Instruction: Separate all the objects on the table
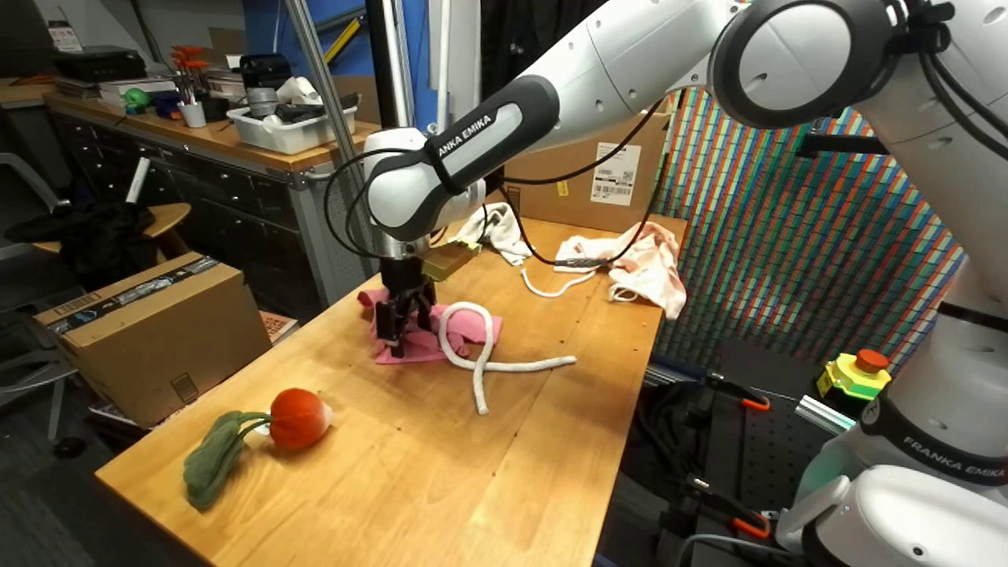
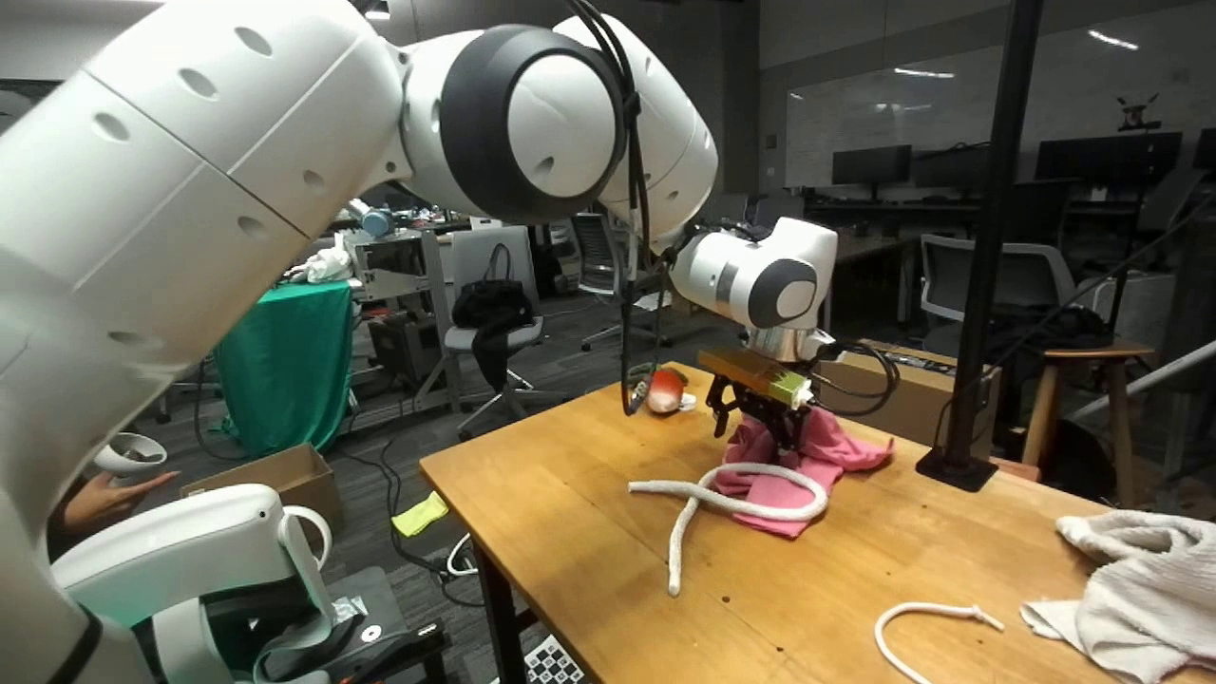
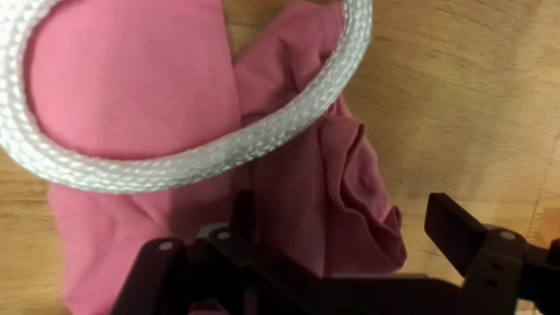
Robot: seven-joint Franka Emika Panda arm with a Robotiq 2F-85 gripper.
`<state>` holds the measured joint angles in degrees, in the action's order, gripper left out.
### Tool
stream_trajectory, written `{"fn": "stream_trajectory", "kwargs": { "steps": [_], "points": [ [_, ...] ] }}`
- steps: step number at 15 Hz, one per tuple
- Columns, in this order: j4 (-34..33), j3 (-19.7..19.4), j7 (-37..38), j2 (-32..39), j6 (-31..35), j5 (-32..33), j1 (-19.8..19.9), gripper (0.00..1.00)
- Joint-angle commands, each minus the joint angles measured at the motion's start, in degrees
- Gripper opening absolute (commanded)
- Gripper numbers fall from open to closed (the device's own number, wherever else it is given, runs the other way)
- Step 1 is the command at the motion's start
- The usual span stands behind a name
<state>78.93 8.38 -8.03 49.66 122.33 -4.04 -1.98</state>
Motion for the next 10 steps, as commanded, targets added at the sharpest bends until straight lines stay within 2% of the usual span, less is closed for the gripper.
{"fn": "stream_trajectory", "kwargs": {
  "steps": [1,10],
  "points": [
    [-8.00,-0.47,-0.90,4.91,-3.26,1.08,-2.29,1.00],
    [-21.99,-3.91,1.58,10.82,-6.37,5.40,-5.58,1.00]
  ]
}}
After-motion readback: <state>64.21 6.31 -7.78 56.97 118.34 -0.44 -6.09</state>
